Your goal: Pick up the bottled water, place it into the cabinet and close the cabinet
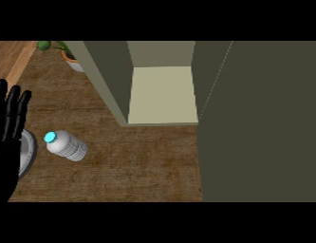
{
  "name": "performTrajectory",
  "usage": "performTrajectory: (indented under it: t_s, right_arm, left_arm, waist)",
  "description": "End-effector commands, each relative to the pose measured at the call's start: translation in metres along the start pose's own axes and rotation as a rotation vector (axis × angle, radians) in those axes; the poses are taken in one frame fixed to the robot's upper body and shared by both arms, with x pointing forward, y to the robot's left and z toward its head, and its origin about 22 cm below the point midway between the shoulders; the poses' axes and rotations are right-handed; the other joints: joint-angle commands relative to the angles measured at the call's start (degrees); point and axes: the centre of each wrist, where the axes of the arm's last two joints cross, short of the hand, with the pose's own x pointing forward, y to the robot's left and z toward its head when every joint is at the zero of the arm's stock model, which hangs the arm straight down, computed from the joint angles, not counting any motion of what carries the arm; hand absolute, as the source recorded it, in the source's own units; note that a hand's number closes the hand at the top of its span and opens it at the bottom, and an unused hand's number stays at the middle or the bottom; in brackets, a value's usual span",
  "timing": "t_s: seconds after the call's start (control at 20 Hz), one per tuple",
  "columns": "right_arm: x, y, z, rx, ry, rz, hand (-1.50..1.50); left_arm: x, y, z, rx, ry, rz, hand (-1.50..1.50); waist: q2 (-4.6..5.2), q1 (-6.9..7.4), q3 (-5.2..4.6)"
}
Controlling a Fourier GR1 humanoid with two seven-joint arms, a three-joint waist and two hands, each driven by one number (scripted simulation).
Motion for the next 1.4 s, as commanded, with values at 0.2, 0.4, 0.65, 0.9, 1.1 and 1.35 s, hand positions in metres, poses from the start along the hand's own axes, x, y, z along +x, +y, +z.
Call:
performTrajectory:
  t_s: [0.2, 0.4, 0.65, 0.9, 1.1, 1.35]
  right_arm:
    - [0.022, -0.006, 0.031, 0.022, -0.035, 0.053, -1.50]
    - [0.020, 0.009, 0.045, 0.195, 0.092, -0.118, -1.50]
    - [0.052, 0.018, 0.049, 0.204, 0.094, -0.143, -1.50]
    - [0.088, 0.009, 0.066, 0.196, 0.080, -0.132, -1.50]
    - [0.088, 0.025, 0.063, 0.208, 0.094, -0.147, -1.50]
    - [0.101, 0.027, 0.063, 0.206, 0.080, -0.160, -1.50]
  left_arm:
    - [0.015, 0.069, -0.010, -0.116, -0.046, 0.002, -1.50]
    - [-0.007, 0.048, 0.013, -0.086, 0.171, 0.341, -1.50]
    - [0.039, 0.052, 0.025, -0.088, 0.206, 0.370, -1.50]
    - [0.064, 0.061, 0.045, -0.035, 0.191, 0.353, -1.50]
    - [0.080, 0.078, 0.046, -0.061, 0.227, 0.356, -1.50]
    - [0.089, 0.070, 0.045, -0.043, 0.247, 0.351, -1.50]
  waist:
    - [1.26, 0.85, -0.75]
    - [0.98, 1.18, -0.74]
    - [1.18, 1.39, -0.71]
    - [1.15, 1.08, -0.71]
    - [1.13, 1.25, -0.73]
    - [1.12, 1.17, -0.72]
